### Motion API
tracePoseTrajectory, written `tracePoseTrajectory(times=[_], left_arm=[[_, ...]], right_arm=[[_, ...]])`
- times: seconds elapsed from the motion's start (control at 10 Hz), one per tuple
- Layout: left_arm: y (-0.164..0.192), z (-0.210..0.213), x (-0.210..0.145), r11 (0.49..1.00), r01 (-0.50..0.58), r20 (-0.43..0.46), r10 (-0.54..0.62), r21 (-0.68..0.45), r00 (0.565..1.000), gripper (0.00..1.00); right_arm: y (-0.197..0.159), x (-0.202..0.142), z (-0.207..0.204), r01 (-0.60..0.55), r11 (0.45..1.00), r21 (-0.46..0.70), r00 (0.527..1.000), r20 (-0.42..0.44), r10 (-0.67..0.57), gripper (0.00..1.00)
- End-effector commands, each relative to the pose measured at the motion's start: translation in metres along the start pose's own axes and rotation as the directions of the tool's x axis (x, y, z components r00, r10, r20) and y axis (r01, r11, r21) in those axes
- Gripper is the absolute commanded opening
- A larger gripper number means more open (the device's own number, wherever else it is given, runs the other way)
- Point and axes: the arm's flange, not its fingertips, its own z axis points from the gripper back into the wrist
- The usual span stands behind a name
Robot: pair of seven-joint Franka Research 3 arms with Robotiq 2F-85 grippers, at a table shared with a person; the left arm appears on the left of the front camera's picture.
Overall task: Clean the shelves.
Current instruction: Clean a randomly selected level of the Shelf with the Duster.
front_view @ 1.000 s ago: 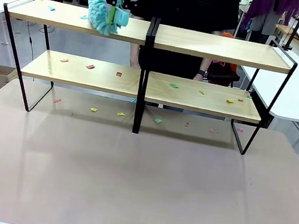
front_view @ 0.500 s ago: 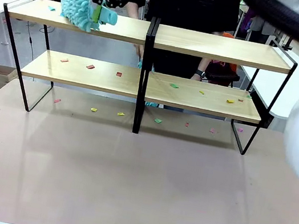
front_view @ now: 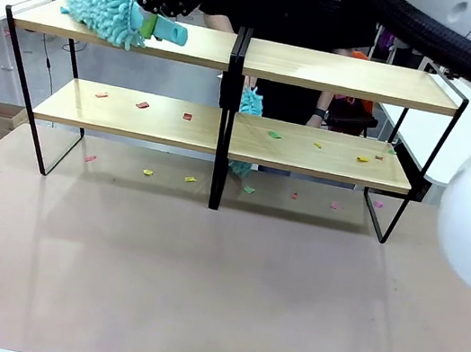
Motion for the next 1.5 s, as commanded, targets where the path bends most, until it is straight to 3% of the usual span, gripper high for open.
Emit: tracePoseTrajectory(times=[0.0, 0.2, 0.3, 0.4, 0.5, 0.6, 0.8, 1.1, 1.4], left_arm=[[0.000, -0.001, -0.001, 1.000, 0.000, 0.001, 0.000, -0.002, 1.000, 1.00], [0.000, -0.001, -0.001, 1.000, 0.000, 0.001, 0.000, -0.002, 1.000, 1.00], [0.000, -0.001, -0.001, 1.000, 0.000, 0.001, 0.000, -0.002, 1.000, 1.00], [0.000, -0.001, -0.001, 1.000, 0.000, 0.001, 0.000, -0.002, 1.000, 1.00], [0.000, -0.001, -0.001, 1.000, 0.000, 0.001, 0.000, -0.002, 1.000, 1.00], [0.000, -0.001, -0.001, 1.000, 0.000, 0.001, 0.000, -0.002, 1.000, 1.00], [0.000, -0.001, -0.001, 1.000, 0.000, 0.001, 0.000, -0.002, 1.000, 1.00], [0.000, -0.001, -0.001, 1.000, 0.000, 0.001, 0.000, -0.002, 1.000, 1.00], [0.000, -0.001, -0.001, 1.000, 0.000, 0.001, 0.000, -0.002, 1.000, 1.00]], right_arm=[[-0.010, 0.076, 0.044, -0.184, 0.980, 0.073, 0.981, -0.055, 0.189, 0.12], [-0.032, 0.063, 0.061, -0.428, 0.890, 0.158, 0.886, -0.119, 0.447, 0.12], [-0.043, 0.054, 0.066, -0.477, 0.856, 0.197, 0.844, -0.169, 0.509, 0.12], [-0.055, 0.040, 0.072, -0.481, 0.852, 0.208, 0.837, -0.179, 0.517, 0.12], [-0.065, 0.026, 0.078, -0.516, 0.805, 0.292, 0.802, -0.165, 0.574, 0.12], [-0.077, 0.016, 0.083, -0.512, 0.780, 0.359, 0.799, -0.134, 0.586, 0.12], [-0.102, 0.002, 0.089, -0.460, 0.809, 0.367, 0.841, -0.111, 0.529, 0.12], [-0.118, -0.013, 0.095, -0.411, 0.839, 0.357, 0.869, -0.125, 0.479, 0.12], [-0.147, -0.098, 0.130, -0.174, 0.913, 0.370, 0.976, -0.061, 0.210, 0.12]])
